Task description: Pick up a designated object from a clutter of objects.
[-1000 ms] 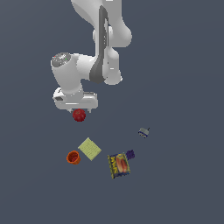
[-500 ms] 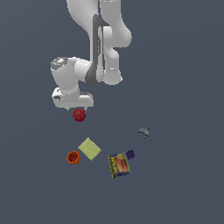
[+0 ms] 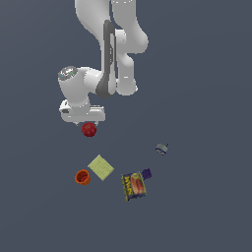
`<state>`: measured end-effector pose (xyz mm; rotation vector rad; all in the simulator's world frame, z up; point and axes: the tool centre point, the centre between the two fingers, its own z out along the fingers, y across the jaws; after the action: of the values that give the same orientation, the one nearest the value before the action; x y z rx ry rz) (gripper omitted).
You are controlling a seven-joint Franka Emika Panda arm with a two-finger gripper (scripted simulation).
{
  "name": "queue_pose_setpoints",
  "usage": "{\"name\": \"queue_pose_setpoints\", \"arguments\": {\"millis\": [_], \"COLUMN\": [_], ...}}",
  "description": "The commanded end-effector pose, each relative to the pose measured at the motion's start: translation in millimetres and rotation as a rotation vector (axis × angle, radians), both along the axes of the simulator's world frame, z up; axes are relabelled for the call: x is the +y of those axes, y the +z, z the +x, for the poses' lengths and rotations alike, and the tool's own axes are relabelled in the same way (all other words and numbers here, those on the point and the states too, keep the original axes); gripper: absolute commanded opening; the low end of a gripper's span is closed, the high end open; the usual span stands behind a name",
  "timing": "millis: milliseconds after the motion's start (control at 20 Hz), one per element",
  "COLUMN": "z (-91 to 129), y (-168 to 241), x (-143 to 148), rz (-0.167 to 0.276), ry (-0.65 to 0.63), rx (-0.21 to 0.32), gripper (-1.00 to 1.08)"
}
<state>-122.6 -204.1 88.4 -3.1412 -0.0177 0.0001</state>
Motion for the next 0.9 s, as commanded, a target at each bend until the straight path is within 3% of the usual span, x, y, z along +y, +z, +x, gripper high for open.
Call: {"name": "queue_pose_setpoints", "arguments": {"millis": [0, 550, 600, 850], "z": [-0.7, -1.6, -1.6, -1.6], "y": [-8.6, -38.5, -38.5, -38.5], "x": [0.0, -0.4, -0.4, -0.4], "rz": [0.000, -0.001, -0.001, -0.001], "ry": [0.000, 0.000, 0.000, 0.000], "rx": [0.001, 0.001, 0.001, 0.001], "gripper": [1.00, 1.00, -1.00, -1.00]}}
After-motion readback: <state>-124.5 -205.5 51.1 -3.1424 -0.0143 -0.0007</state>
